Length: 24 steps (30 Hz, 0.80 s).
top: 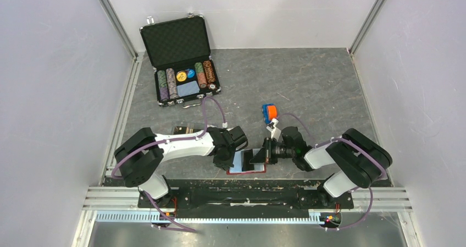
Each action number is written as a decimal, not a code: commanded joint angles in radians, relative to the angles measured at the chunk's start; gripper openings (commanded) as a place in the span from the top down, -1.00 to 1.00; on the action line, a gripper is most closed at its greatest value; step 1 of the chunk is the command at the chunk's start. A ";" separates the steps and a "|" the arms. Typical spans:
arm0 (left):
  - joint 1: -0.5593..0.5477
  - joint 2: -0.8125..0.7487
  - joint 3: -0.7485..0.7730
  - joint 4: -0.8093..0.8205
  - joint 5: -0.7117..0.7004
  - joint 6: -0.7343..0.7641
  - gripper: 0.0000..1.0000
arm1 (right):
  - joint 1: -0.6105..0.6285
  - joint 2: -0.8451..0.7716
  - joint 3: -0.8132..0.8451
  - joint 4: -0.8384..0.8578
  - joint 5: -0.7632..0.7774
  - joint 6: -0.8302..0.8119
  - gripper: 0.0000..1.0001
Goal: Put the credit cards into the card holder
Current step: Insert the credit card into the card holder.
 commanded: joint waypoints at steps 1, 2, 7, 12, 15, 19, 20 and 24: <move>-0.028 0.036 0.000 -0.001 0.039 -0.014 0.72 | -0.001 -0.050 0.043 -0.128 0.075 -0.117 1.00; -0.029 0.036 0.001 -0.001 0.040 -0.013 0.72 | -0.001 -0.051 0.041 -0.120 0.077 -0.118 1.00; -0.038 0.038 0.006 -0.001 0.041 -0.015 0.73 | -0.002 -0.005 0.019 -0.034 0.061 -0.082 1.00; -0.046 0.042 0.010 0.000 0.041 -0.012 0.74 | -0.011 0.046 -0.007 0.079 0.017 -0.022 1.00; -0.048 0.042 0.009 -0.001 0.041 -0.009 0.73 | -0.025 0.031 -0.006 0.050 0.019 -0.041 1.00; -0.049 0.041 0.004 -0.001 0.038 -0.009 0.74 | -0.052 -0.021 -0.007 -0.015 0.037 -0.075 1.00; -0.050 0.041 0.003 -0.001 0.037 -0.009 0.74 | -0.053 -0.030 -0.004 -0.025 0.041 -0.080 1.00; -0.049 0.042 0.005 0.000 0.038 -0.006 0.74 | -0.053 -0.047 0.000 -0.043 0.059 -0.091 1.00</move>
